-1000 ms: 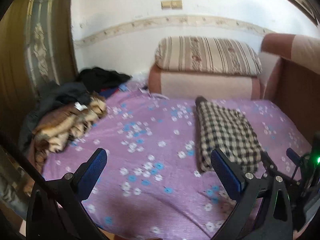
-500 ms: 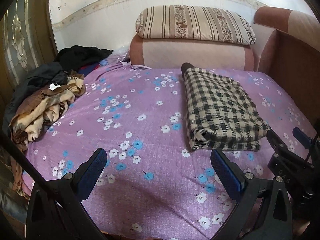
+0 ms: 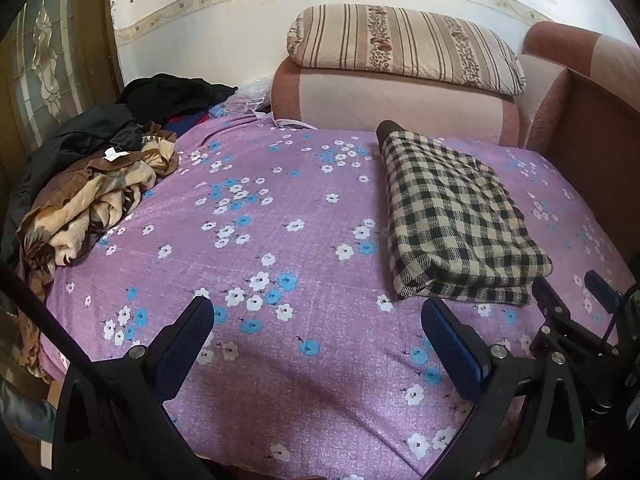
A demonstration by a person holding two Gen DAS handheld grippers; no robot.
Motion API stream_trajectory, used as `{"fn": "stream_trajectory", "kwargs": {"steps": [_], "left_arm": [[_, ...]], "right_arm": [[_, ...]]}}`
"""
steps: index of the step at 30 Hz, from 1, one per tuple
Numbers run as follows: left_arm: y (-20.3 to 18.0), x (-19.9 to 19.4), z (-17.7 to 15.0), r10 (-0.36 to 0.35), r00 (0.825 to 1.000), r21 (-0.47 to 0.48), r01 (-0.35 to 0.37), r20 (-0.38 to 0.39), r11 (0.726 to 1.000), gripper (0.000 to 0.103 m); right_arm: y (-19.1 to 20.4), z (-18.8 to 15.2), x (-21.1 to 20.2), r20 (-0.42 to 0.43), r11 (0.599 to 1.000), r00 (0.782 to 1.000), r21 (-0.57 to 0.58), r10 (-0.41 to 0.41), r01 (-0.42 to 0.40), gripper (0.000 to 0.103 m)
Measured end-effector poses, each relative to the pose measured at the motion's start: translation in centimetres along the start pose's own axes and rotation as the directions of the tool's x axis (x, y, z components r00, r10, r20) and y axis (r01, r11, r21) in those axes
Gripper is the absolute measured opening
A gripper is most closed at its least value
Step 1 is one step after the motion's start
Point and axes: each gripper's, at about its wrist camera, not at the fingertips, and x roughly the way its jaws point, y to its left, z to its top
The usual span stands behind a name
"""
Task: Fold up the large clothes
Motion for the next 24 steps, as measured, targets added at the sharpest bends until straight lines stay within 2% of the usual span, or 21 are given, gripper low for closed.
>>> {"fn": "stream_trajectory", "kwargs": {"steps": [24], "left_arm": [[-1.2,0.4,-1.3,-0.006,0.999,0.041,0.007,-0.042,0.999,0.103]], "right_arm": [[-0.5,0.0,-0.5,0.013,1.0,1.0,0.01,-0.017,0.017,0.081]]}}
